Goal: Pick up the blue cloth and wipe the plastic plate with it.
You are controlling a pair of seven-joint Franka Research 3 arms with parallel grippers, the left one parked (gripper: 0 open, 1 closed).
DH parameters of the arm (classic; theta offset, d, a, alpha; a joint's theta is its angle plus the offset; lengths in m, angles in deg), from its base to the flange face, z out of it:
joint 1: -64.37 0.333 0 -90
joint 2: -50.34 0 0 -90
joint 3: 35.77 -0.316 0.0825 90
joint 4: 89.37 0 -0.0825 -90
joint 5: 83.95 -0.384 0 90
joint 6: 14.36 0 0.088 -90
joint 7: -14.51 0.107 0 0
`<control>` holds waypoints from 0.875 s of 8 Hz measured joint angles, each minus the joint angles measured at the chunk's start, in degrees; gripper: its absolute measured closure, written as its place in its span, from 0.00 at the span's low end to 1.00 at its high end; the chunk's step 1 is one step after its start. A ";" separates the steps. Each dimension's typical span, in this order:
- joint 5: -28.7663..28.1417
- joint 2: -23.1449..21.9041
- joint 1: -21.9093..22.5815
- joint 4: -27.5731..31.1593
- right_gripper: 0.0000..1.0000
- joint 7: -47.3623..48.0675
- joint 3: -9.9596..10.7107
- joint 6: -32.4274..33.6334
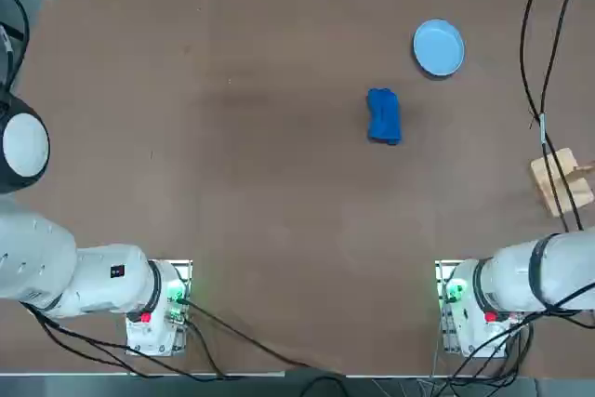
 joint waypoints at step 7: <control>-0.02 1.96 2.77 1.53 0.00 1.46 -0.30 -4.93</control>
